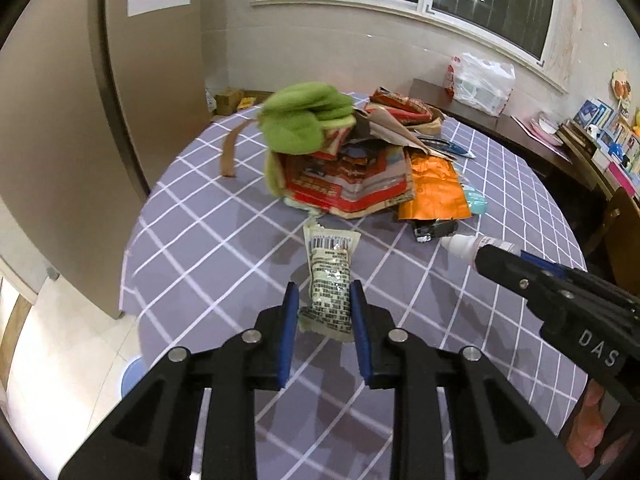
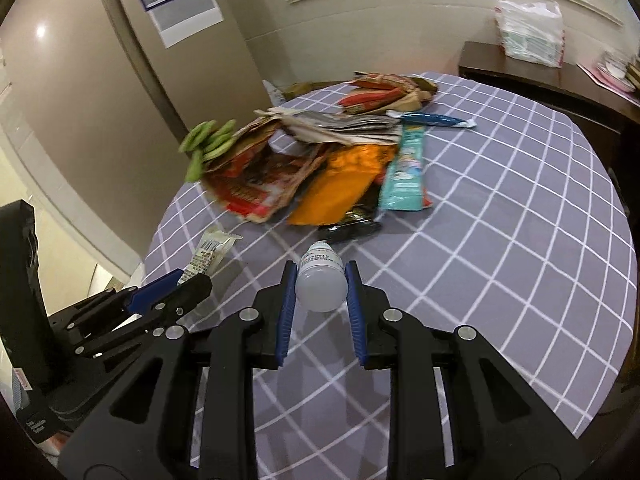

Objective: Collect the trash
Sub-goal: 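Carry the bottle and wrapper over the blue bucket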

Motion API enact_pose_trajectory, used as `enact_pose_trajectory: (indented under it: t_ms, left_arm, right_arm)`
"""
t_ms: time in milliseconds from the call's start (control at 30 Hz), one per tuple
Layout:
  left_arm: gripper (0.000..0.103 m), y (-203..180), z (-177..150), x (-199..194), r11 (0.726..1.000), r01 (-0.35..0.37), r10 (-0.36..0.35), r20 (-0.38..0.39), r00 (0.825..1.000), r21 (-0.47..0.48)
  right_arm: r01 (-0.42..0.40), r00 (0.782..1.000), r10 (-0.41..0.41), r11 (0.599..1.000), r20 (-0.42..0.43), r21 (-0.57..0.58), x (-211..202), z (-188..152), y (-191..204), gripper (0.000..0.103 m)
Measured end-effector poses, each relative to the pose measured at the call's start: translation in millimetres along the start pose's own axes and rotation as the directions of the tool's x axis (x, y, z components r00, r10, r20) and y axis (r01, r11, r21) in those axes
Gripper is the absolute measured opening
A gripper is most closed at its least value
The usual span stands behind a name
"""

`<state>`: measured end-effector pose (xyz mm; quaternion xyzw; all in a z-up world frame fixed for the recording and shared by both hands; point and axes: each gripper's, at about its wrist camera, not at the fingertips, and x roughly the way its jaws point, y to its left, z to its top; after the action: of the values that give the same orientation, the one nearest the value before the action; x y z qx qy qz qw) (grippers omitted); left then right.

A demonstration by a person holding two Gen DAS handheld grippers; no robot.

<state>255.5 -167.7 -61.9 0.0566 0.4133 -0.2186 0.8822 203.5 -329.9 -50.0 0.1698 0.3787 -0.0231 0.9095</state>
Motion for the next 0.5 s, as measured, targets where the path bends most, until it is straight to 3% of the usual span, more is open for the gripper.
enact_pose_trajectory:
  t_ms: [500]
  left_arm:
    - [0.025,59.0,-37.7,-45.3,0.988,-0.083,0.09,0.045,0.995,-0.13]
  right_arm:
    - [-0.099,0.994,0.089,0.982,-0.068,-0.163,16.5,-21.1,81.7,0.025]
